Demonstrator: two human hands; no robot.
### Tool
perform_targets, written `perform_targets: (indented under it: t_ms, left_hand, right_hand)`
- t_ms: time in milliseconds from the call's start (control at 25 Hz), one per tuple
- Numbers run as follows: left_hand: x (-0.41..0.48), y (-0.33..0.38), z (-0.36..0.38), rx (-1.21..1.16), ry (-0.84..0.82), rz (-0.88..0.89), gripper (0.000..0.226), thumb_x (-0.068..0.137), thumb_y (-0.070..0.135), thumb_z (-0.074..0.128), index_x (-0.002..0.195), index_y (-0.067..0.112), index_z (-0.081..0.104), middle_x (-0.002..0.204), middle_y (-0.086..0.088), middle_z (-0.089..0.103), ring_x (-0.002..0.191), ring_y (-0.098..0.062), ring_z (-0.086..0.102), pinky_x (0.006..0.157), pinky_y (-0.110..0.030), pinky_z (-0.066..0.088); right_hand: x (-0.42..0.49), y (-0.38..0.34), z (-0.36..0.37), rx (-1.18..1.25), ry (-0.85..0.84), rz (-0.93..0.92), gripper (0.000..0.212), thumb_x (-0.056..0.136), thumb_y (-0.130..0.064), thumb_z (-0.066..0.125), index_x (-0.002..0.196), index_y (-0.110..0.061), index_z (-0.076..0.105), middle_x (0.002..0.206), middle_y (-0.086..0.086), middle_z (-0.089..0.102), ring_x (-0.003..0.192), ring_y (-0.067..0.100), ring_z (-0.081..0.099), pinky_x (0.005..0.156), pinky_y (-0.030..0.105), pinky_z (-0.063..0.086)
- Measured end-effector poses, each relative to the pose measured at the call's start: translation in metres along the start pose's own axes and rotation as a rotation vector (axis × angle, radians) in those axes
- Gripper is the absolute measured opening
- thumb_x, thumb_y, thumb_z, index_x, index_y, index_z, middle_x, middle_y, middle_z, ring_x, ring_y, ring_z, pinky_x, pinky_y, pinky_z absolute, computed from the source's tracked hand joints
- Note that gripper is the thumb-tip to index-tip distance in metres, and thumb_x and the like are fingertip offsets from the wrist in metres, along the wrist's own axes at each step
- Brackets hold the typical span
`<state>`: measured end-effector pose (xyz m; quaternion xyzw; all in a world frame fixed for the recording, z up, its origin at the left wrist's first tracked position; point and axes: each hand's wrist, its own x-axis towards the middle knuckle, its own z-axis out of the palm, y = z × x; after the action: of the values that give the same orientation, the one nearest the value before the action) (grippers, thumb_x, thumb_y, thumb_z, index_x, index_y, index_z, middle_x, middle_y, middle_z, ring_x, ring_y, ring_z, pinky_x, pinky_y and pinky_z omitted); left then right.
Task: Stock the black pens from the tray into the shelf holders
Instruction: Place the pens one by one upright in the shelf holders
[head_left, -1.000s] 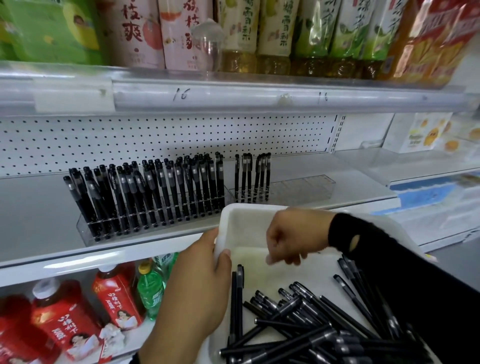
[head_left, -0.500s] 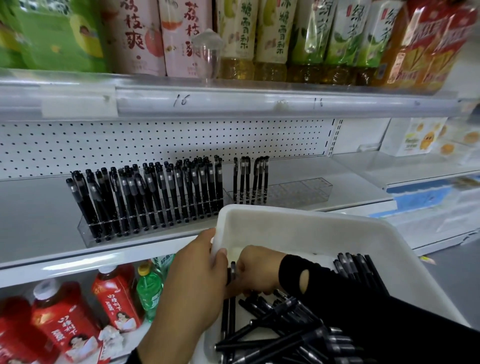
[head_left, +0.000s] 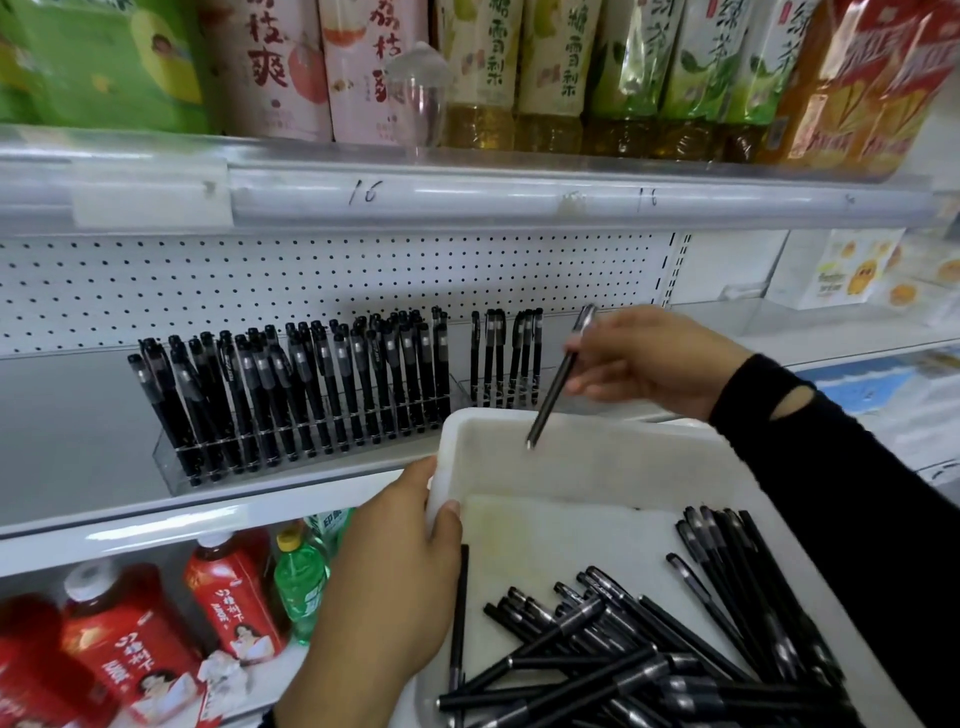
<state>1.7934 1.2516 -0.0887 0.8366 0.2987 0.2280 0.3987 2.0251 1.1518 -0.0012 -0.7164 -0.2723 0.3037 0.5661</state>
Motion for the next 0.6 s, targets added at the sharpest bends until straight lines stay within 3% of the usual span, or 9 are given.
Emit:
perform_targets:
  t_ms: [160, 240, 440, 600]
  left_hand:
    - [0.001, 0.0, 0.001, -0.019, -0.014, -0.005, 0.033, 0.101, 0.027, 0.048, 0.128, 0.045, 0.053, 0.093, 0.03, 0.06, 0.084, 0.011, 0.056, 0.065, -0.007, 0.04]
    - [0.0, 0.001, 0.001, -0.013, -0.012, -0.007, 0.031, 0.1, 0.028, 0.048, 0.125, 0.046, 0.053, 0.092, 0.031, 0.06, 0.082, 0.012, 0.056, 0.063, -0.007, 0.041]
    - [0.002, -0.001, 0.0, -0.018, -0.001, -0.004, 0.031, 0.1, 0.028, 0.048, 0.124, 0.048, 0.053, 0.092, 0.032, 0.06, 0.084, 0.015, 0.054, 0.065, -0.005, 0.04]
    - [0.002, -0.004, 0.0, -0.022, -0.004, 0.001, 0.033, 0.1, 0.028, 0.048, 0.126, 0.048, 0.051, 0.094, 0.032, 0.06, 0.087, 0.014, 0.055, 0.066, -0.004, 0.04]
  right_hand:
    - [0.043, 0.002, -0.015, -0.102, 0.491, -0.218, 0.005, 0.099, -0.01, 0.058, 0.096, -0.007, 0.061, 0.089, 0.016, 0.072, 0.073, 0.025, 0.075, 0.063, 0.028, 0.061]
    - [0.067, 0.015, -0.015, -0.271, 0.619, -0.292, 0.004, 0.099, -0.01, 0.057, 0.1, -0.008, 0.061, 0.094, 0.017, 0.071, 0.075, 0.028, 0.074, 0.071, 0.036, 0.063]
    - [0.111, 0.042, -0.007, -0.573, 0.572, -0.314, 0.014, 0.093, -0.021, 0.056, 0.101, -0.011, 0.06, 0.097, 0.018, 0.068, 0.085, 0.038, 0.069, 0.075, 0.051, 0.06]
    - [0.12, 0.047, 0.0, -0.93, 0.534, -0.224, 0.01, 0.098, -0.016, 0.055, 0.101, -0.007, 0.059, 0.099, 0.01, 0.066, 0.088, 0.027, 0.063, 0.077, 0.031, 0.051]
